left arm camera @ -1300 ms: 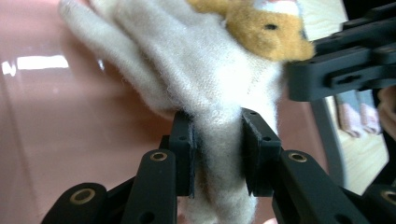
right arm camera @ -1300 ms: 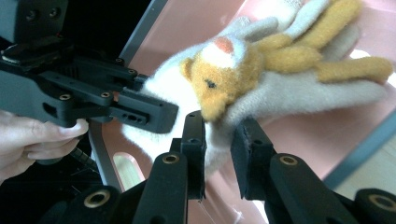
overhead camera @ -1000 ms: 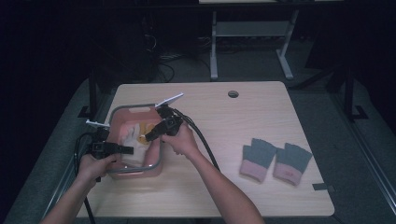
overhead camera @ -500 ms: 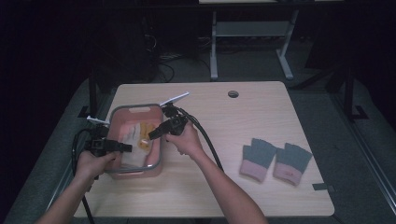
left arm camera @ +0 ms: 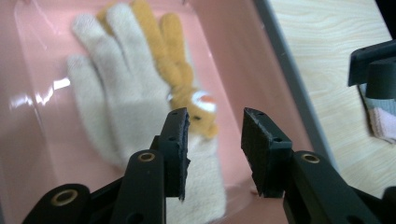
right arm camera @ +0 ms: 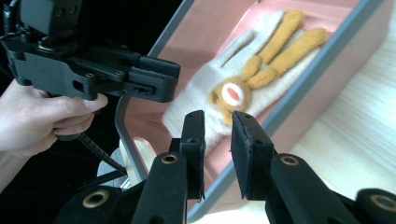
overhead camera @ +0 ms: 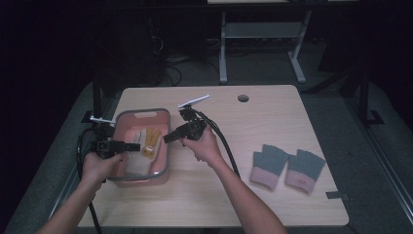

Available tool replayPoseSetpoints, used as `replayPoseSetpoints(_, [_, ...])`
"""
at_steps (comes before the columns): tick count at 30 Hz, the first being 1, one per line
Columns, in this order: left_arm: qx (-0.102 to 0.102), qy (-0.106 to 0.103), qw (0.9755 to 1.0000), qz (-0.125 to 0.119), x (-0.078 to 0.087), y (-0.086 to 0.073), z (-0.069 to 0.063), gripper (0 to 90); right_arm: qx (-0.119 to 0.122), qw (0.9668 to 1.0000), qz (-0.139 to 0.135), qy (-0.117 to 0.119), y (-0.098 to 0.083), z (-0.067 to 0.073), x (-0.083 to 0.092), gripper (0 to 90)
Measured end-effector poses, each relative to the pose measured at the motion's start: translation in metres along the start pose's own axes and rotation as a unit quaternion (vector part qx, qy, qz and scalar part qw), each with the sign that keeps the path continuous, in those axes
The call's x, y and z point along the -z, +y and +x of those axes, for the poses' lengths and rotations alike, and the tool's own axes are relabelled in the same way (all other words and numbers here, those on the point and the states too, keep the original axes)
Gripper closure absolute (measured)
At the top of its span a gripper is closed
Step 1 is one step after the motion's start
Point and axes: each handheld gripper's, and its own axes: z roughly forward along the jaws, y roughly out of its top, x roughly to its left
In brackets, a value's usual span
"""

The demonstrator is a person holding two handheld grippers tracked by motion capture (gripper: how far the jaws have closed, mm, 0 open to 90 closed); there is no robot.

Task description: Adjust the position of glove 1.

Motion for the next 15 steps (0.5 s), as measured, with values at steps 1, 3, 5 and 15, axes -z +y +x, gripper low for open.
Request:
replayPoseSetpoints(1, [0.0,-0.006,1.0,-0.004,0.0,0.001,-0.003,61.6,-0.001,1.0,0.001,-0.001,0.0,-0.001,0.001,73.9])
replayPoseSetpoints(3, [-0.005,-0.013,0.9999,-0.004,0.001,0.002,-0.005,61.6,-0.001,1.0,-0.001,-0.003,-0.001,-0.002,0.003,73.8])
replayPoseSetpoints(5, [-0.012,-0.021,0.9997,-0.006,0.0,0.002,-0.008,60.8,-0.003,1.0,-0.006,-0.003,-0.003,-0.004,0.007,73.5])
replayPoseSetpoints(15, [-0.031,-0.052,0.9981,-0.015,-0.006,0.006,-0.031,58.2,-0.01,0.9997,-0.016,-0.014,-0.011,-0.012,0.028,71.6])
